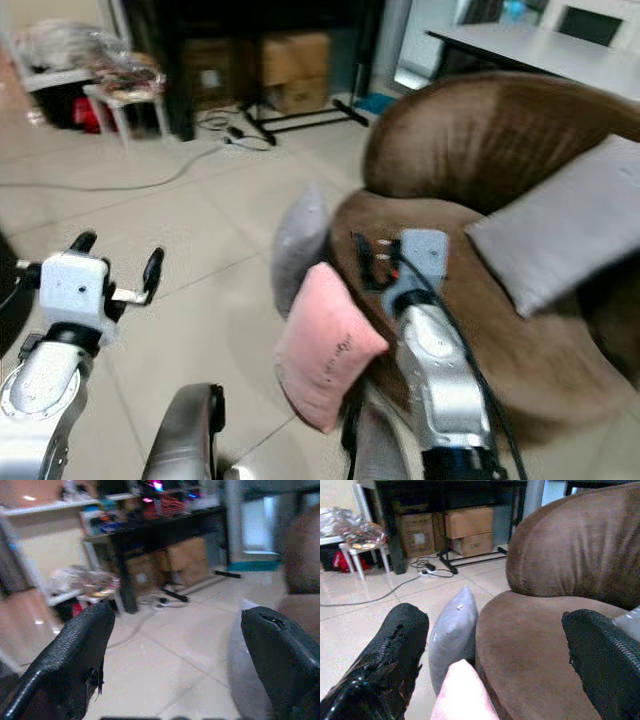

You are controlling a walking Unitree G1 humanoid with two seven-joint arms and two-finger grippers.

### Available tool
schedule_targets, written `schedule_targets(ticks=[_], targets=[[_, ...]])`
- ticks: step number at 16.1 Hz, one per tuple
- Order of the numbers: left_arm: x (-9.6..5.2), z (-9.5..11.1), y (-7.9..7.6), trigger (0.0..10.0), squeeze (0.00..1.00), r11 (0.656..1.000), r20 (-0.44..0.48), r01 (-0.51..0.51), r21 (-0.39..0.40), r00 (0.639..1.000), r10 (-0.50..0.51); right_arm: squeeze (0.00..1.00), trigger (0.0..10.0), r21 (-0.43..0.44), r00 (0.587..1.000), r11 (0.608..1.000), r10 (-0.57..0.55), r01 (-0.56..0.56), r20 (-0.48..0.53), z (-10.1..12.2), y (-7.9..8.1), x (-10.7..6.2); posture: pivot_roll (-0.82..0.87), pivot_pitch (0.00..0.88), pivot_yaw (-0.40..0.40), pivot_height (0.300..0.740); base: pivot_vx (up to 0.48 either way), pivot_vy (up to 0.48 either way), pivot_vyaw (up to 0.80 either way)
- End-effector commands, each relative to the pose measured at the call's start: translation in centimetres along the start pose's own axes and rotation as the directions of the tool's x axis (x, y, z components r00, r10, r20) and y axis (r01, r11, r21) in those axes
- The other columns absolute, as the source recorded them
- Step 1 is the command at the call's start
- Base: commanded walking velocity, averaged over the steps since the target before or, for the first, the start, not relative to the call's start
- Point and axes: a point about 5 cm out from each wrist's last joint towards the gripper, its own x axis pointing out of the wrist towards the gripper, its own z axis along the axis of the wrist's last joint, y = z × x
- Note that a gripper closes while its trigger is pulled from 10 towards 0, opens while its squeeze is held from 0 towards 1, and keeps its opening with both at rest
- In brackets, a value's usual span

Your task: Move the pillow to the sofa from floor

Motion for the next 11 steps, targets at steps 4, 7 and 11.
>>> schedule_targets(ticks=[4,7,11], targets=[[-0.32,-0.64,-0.19,10.0,0.00,1.000,-0.026,0.015,-0.013,1.000,-0.016,0.00,10.0,-0.006,1.000,1.000,-0.017,0.017,0.004,0.08,-0.17,0.07,-0.01,0.000,-0.055,0.578,0.347,0.000,0.00],[-0.37,-0.71,-0.23,10.0,0.00,1.000,-0.025,0.017,-0.014,1.000,-0.018,0.00,10.0,-0.019,1.000,1.000,-0.025,0.025,0.003,0.07,-0.22,0.05,-0.01,0.000,-0.057,0.578,0.346,0.000,0.00],[-0.40,-0.86,-0.24,10.0,0.00,1.000,-0.029,0.018,-0.006,0.999,-0.018,0.00,10.0,-0.016,1.000,0.999,-0.027,0.028,0.009,0.14,-0.41,0.12,-0.01,0.000,-0.060,0.578,0.316,0.000,0.00]])
